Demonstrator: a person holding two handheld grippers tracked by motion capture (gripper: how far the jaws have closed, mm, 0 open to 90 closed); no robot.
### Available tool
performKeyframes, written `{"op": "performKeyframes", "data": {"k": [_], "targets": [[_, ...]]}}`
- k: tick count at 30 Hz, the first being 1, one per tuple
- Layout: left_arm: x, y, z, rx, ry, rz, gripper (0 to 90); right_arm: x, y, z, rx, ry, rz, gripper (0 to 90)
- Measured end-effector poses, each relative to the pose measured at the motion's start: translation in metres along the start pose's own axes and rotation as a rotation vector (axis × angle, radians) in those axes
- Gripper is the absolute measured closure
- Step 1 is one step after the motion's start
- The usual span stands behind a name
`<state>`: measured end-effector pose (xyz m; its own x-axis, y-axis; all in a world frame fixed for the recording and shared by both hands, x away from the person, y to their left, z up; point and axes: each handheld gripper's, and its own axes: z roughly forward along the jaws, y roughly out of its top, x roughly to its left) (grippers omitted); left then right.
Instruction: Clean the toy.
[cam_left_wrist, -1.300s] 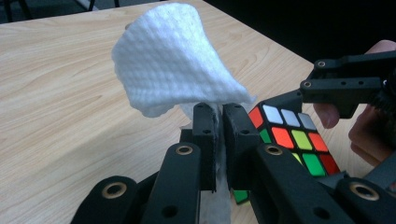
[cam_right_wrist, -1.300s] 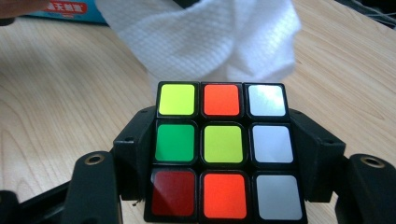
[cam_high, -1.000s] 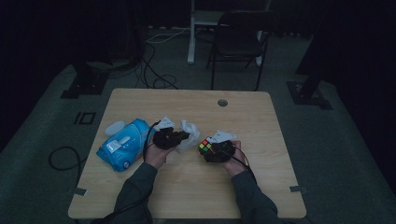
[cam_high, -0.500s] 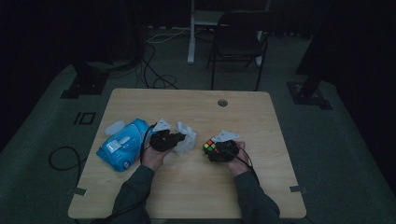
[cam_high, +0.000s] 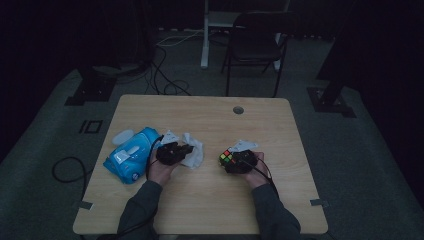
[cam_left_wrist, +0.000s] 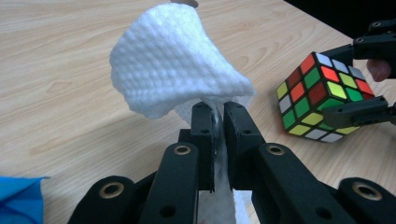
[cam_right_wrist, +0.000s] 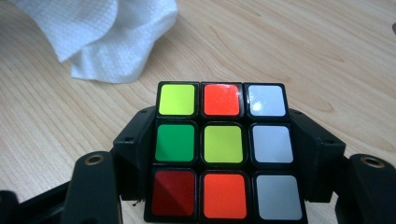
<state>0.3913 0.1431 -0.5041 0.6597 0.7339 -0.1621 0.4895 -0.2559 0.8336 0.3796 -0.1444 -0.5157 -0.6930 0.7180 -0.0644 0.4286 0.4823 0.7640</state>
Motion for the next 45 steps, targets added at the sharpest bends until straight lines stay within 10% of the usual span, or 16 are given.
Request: {"op": "performKeyframes", "data": {"k": [27,45], "targets": [[0.006,-0.010,-0.003,-0.007,-0.008,-0.033,66.7,-0.002,-0.003,0.005,0.023,0.006,0.028,30.6],[0.006,-0.005,-0.015,-0.054,-0.012,-0.040,60.2,-0.005,0.003,-0.014,-0.061,-0.008,0.069,22.3]]}}
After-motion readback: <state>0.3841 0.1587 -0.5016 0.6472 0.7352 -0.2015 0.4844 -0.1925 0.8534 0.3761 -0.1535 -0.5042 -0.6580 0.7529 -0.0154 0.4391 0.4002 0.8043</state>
